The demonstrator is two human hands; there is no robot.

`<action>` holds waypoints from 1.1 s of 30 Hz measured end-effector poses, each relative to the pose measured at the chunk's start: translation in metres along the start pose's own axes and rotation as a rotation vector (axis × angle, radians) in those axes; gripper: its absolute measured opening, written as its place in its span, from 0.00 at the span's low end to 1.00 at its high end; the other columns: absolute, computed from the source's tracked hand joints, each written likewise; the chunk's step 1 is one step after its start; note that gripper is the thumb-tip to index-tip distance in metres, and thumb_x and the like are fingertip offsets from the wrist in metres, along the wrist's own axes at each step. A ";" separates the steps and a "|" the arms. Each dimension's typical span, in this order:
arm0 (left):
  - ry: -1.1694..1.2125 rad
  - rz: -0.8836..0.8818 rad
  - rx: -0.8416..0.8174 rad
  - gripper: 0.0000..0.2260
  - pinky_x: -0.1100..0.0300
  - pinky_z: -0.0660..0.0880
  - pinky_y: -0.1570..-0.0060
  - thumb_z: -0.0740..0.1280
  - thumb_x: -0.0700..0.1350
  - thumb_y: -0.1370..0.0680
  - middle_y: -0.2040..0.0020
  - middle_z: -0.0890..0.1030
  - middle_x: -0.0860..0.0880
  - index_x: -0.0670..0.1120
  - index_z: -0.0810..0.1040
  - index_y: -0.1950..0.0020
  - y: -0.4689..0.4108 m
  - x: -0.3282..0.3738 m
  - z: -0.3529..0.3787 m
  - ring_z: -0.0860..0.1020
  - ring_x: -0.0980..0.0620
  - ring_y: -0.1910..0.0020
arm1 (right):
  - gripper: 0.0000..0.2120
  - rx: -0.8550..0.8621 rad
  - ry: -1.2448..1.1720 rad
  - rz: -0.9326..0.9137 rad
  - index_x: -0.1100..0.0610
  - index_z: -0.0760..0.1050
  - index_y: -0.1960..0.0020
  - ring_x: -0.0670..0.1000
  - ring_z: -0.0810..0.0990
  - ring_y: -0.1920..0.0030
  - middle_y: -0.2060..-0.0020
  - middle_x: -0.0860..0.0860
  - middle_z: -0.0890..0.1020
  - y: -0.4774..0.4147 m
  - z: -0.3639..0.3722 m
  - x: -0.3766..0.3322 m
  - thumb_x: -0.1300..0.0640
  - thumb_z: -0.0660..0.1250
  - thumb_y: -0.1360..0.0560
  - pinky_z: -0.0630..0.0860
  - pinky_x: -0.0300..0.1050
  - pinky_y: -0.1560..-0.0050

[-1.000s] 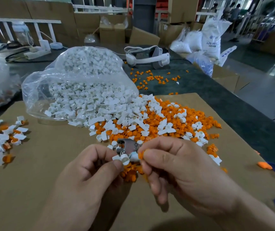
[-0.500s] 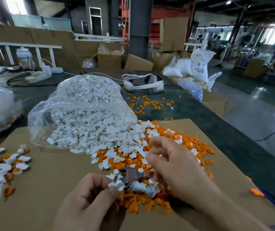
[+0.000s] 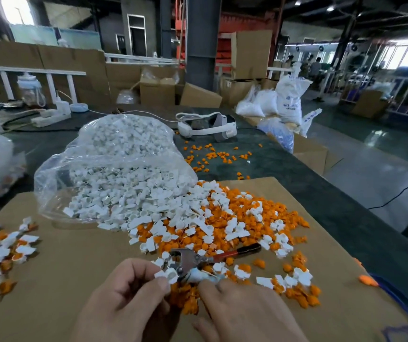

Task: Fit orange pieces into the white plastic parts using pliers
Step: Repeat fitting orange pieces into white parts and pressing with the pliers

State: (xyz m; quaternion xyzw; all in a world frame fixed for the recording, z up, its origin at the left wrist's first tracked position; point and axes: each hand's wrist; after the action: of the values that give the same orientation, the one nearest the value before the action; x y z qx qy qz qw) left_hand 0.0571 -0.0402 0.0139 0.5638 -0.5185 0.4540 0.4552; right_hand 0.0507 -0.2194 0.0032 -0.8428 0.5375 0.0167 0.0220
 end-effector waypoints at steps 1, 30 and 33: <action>-0.006 0.003 0.001 0.10 0.57 0.72 0.65 0.75 0.41 0.28 0.69 0.83 0.46 0.52 0.82 0.67 -0.003 -0.006 0.000 0.78 0.56 0.74 | 0.16 0.037 -0.022 -0.025 0.53 0.62 0.41 0.59 0.78 0.55 0.52 0.56 0.74 -0.002 0.002 -0.001 0.42 0.51 0.20 0.63 0.44 0.69; 0.000 0.173 -0.020 0.17 0.53 0.73 0.67 0.69 0.62 0.36 0.71 0.79 0.52 0.52 0.83 0.55 0.002 -0.028 0.005 0.77 0.53 0.71 | 0.05 -0.098 -1.881 0.098 0.49 0.77 0.48 0.56 0.82 0.67 0.55 0.59 0.83 0.005 0.003 0.012 0.53 0.63 0.21 0.78 0.46 0.71; 0.007 0.185 -0.002 0.18 0.52 0.73 0.66 0.69 0.63 0.36 0.70 0.79 0.53 0.53 0.83 0.55 0.004 -0.025 0.005 0.77 0.55 0.70 | 0.06 -0.250 -2.175 -0.035 0.56 0.78 0.45 0.54 0.83 0.65 0.55 0.62 0.81 0.003 0.002 0.013 0.59 0.64 0.20 0.80 0.42 0.69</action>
State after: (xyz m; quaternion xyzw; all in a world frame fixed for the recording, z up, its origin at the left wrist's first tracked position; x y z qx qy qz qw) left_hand 0.0523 -0.0411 -0.0113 0.5114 -0.5673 0.4955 0.4136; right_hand 0.0534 -0.2325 0.0007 -0.3814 0.2133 0.8059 0.3994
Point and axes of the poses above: each hand's wrist, its own y-axis away from the middle knuckle, its own z-axis out of the palm, x = y × z
